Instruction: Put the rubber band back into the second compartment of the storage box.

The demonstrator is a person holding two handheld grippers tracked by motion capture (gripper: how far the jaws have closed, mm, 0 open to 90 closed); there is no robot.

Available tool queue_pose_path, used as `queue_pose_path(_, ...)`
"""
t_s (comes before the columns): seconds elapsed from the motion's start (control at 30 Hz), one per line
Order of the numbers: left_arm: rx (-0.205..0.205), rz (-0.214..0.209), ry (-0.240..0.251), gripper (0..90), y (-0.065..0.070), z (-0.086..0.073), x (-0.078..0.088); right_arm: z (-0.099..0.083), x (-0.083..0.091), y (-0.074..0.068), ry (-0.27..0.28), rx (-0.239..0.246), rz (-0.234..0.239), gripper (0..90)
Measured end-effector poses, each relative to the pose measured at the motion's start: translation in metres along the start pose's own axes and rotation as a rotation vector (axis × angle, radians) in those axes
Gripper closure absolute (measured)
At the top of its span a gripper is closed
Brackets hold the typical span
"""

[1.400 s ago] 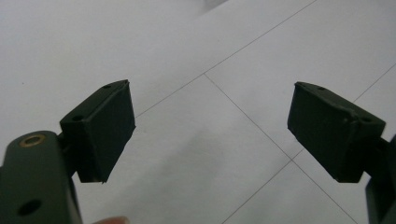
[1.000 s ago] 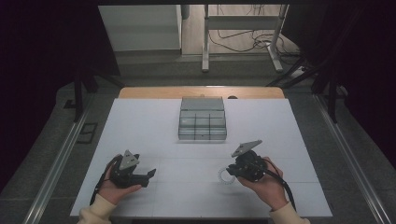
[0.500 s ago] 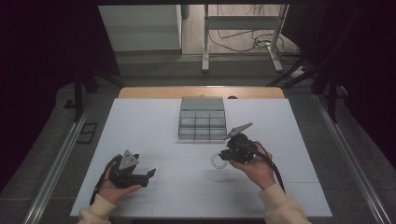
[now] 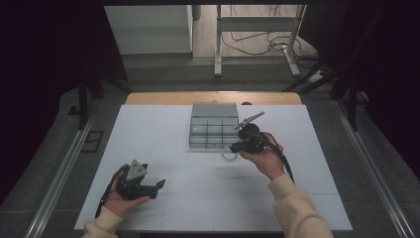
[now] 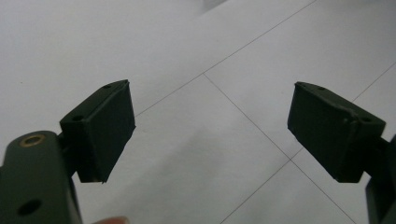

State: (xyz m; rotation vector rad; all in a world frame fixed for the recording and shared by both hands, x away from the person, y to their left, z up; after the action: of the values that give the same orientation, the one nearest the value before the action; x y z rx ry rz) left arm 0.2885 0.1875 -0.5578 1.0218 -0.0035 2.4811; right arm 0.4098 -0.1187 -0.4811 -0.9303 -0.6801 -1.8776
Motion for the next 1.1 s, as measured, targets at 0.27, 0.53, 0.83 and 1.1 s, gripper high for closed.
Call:
queue_pose_path(0.27,0.000,-0.001,0.000,15.4,0.000,0.000,0.000,0.017,-0.013,0.022,-0.017,-0.031,-0.009,81.0)
queue_pose_path(0.53,-0.004,-0.001,0.000,15.4,-0.001,0.000,0.000,0.031,-0.025,0.040,-0.020,-0.054,-0.016,81.0)
queue_pose_path(0.83,-0.001,0.000,0.000,15.4,-0.001,0.000,0.000,0.040,-0.037,0.063,-0.019,-0.089,-0.024,81.0)
queue_pose_path(1.1,-0.003,0.000,-0.001,15.4,-0.001,0.000,0.000,0.056,-0.048,0.079,-0.024,-0.104,-0.026,81.0)
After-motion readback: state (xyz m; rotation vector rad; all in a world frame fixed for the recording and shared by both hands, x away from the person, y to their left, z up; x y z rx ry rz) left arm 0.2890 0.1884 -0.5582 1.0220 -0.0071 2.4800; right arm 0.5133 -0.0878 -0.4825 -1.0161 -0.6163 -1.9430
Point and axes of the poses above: each handheld gripper's, and its own axes: x roughly backward along the jaws, z roughly out of its top, y roughly to its right, the point moved 6 cm from there along -x, roughly forward along the jaws, and after that the axes turned 15 degrees about x, right-handed, at the moved point
